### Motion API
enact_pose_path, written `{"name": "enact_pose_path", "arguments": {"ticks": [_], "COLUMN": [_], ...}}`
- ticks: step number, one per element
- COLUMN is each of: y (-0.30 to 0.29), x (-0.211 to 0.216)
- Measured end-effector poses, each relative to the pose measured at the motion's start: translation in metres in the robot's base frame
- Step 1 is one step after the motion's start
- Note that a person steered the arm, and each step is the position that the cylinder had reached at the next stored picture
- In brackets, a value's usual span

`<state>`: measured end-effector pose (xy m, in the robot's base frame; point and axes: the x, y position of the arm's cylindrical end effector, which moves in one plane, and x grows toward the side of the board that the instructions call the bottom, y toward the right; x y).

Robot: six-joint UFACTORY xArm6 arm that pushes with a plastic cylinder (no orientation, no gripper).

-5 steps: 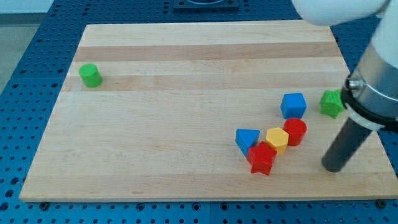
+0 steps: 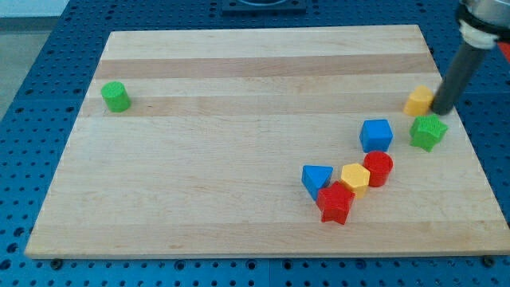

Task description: Separate the heart from the green star

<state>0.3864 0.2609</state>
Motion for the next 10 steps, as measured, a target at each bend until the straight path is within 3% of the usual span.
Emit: {"name": "enact_pose_path", "arguments": {"ticks": [2, 5, 9, 10], "y": [-0.021, -0.086, -0.191, -0.191], "x": [-0.012, 0.042, 0.030, -0.032]}}
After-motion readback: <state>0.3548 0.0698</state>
